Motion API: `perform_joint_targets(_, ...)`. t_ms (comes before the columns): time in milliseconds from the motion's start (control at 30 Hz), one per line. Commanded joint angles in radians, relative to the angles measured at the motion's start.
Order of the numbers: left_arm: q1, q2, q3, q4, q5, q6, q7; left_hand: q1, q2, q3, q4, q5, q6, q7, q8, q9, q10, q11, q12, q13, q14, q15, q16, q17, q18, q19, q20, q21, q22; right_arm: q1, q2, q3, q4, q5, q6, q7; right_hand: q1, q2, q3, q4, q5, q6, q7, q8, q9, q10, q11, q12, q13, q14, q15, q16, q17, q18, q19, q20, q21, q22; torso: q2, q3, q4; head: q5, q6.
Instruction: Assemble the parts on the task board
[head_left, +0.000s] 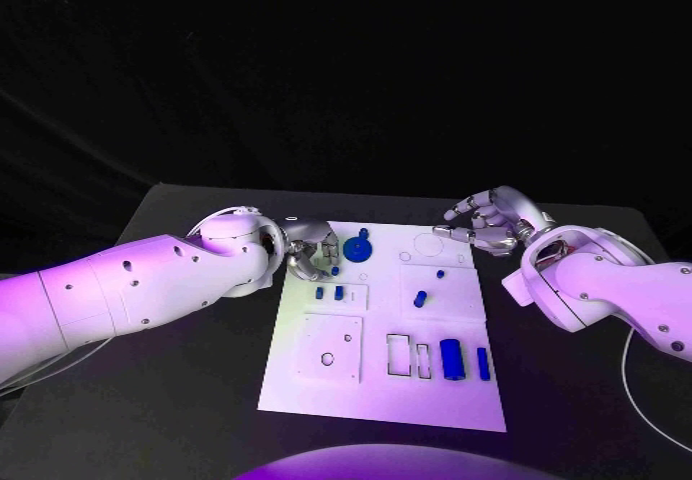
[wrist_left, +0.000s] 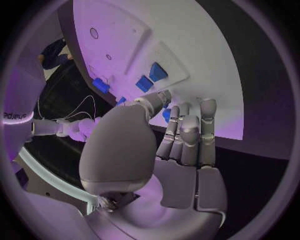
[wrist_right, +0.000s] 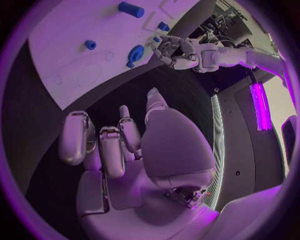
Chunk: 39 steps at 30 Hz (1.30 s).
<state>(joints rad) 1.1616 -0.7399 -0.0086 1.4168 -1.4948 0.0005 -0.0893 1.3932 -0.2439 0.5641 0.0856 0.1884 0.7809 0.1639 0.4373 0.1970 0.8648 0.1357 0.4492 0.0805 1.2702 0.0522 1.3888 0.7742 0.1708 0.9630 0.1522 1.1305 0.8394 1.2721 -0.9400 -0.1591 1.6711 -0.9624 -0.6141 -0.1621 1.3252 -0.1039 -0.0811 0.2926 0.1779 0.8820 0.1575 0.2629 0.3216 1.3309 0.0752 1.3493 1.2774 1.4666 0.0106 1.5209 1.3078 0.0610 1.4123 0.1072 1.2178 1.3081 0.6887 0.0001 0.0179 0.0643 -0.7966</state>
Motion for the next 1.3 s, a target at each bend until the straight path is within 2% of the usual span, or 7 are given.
perform_joint_targets(33, 0.000, -0.010, 0.005, 0.011, 0.032, -0.042, 0.024, 0.007, -0.002, -0.009, 0.000, 0.005, -0.009, -0.003, -0.001, 0.001, -0.019, 0.004, -0.011, -0.003, -0.005, 0.012, -0.006, -0.007, -0.002, -0.003, 0.008, -0.006, -0.005, -0.001, -0.001, 0.000, -0.001, -0.013, 0.004, -0.001, -0.004, 0.006, -0.005, 0.000, -0.001, -0.006, -0.001, 0.007, 0.001, -0.004, 0.000, -0.006, -0.002, 0.069, -0.009, -0.004, 0.106, 0.018, -0.008, -0.001, -0.004, 0.057, 0.000, -0.0005, -0.0003, 0.000, 0.001)
perform_joint_targets(133, 0.000, -0.026, 0.012, 0.022, 0.059, -0.050, 0.030, 0.009, -0.003, -0.016, 0.000, 0.005, -0.019, -0.003, -0.004, 0.000, -0.033, 0.007, -0.013, -0.005, -0.010, 0.015, -0.007, -0.017, 0.000, -0.010, 0.011, -0.012, -0.014, -0.001, -0.002, 0.000, -0.006, -0.013, 0.015, 0.003, 0.007, 0.006, -0.004, -0.002, 0.000, -0.006, -0.001, 0.010, 0.001, -0.026, -0.001, -0.026, -0.026, 0.066, -0.009, -0.009, 0.093, 0.021, -0.015, -0.001, -0.019, 0.049, 0.000, -0.0007, -0.0006, -0.001, 0.002)
perform_joint_targets(333, 0.001, -0.073, 0.029, 0.041, 0.195, -0.071, 0.043, 0.023, 0.006, -0.023, -0.003, 0.008, -0.033, 0.014, -0.007, 0.001, -0.051, 0.011, -0.012, -0.008, -0.034, 0.019, -0.018, -0.059, 0.007, -0.038, 0.016, -0.034, -0.045, 0.000, -0.003, 0.000, -0.025, -0.016, 0.079, 0.063, 0.178, 0.023, 0.048, -0.010, 0.002, -0.003, -0.009, 0.026, 0.001, -0.346, -0.010, -0.511, -0.524, 0.030, -0.020, -0.081, -0.042, 0.050, -0.082, -0.011, -0.183, -0.037, -0.002, -0.0006, 0.0008, -0.008, 0.005)
perform_joint_targets(433, 0.002, -0.103, 0.036, 0.050, 0.366, -0.116, 0.084, 0.046, 0.017, -0.005, -0.015, 0.010, -0.021, 0.039, 0.002, 0.005, -0.068, 0.016, -0.009, -0.011, -0.170, 0.021, -0.108, -0.299, 0.014, -0.088, 0.017, -0.069, -0.085, 0.000, -0.003, 0.000, -0.043, -0.063, 0.143, 0.103, 0.263, 0.003, 0.126, -0.001, 0.004, 0.006, -0.002, 0.025, -0.007, -0.339, -0.003, -0.773, -0.737, 0.029, -0.014, -0.101, -0.064, 0.052, -0.084, -0.010, -0.214, -0.051, -0.001, -0.0010, 0.0006, -0.016, 0.007)
perform_joint_targets(600, 0.002, -0.146, 0.040, 0.064, 0.772, -0.176, 0.211, 0.040, 0.030, 0.016, -0.012, 0.009, -0.014, 0.057, 0.018, 0.007, -0.030, 0.022, 0.021, -0.006, -0.192, 0.024, -0.140, -0.329, 0.015, -0.101, 0.020, -0.079, -0.091, -0.003, 0.002, 0.000, -0.069, -0.236, 0.230, 0.128, 0.266, -0.067, 0.244, -0.004, 0.003, 0.050, 0.009, 0.021, -0.024, -0.270, 0.016, -1.071, -0.981, 0.031, 0.001, -0.106, -0.066, 0.049, -0.071, 0.006, -0.211, -0.041, 0.000, -0.0025, -0.0008, -0.036, 0.009)
perform_joint_targets(800, 0.002, -0.177, 0.041, 0.075, 1.071, -0.189, 0.308, 0.026, 0.035, 0.027, -0.024, 0.006, 0.008, 0.051, 0.044, 0.009, 0.029, 0.011, 0.050, -0.009, -0.243, 0.013, -0.264, -0.404, 0.015, -0.144, 0.011, -0.137, -0.126, -0.018, 0.015, -0.001, -0.084, -0.477, 0.297, 0.092, 0.248, -0.103, 0.296, -0.004, 0.001, 0.068, 0.002, 0.011, -0.034, -0.243, 0.019, -1.143, -1.044, 0.033, 0.003, -0.105, -0.062, 0.048, -0.065, 0.005, -0.206, -0.033, -0.001, -0.0027, 0.0004, -0.053, 0.011)
perform_joint_targets(1300, 0.002, -0.202, 0.041, 0.100, 1.267, -0.204, 0.386, 0.026, 0.051, 0.025, -0.052, 0.008, 0.035, 0.044, 0.059, 0.005, 0.066, 0.003, 0.054, -0.011, -0.290, 0.012, -0.358, -0.454, 0.012, -0.185, 0.009, -0.182, -0.149, -0.045, 0.045, -0.002, -0.086, -0.690, 0.339, 0.014, 0.231, -0.133, 0.347, -0.005, 0.001, 0.089, -0.002, -0.004, -0.043, -0.191, 0.014, -1.173, -1.087, 0.048, 0.001, -0.077, -0.014, 0.033, -0.027, -0.001, -0.122, 0.018, 0.001, -0.0010, 0.0006, -0.066, 0.011)
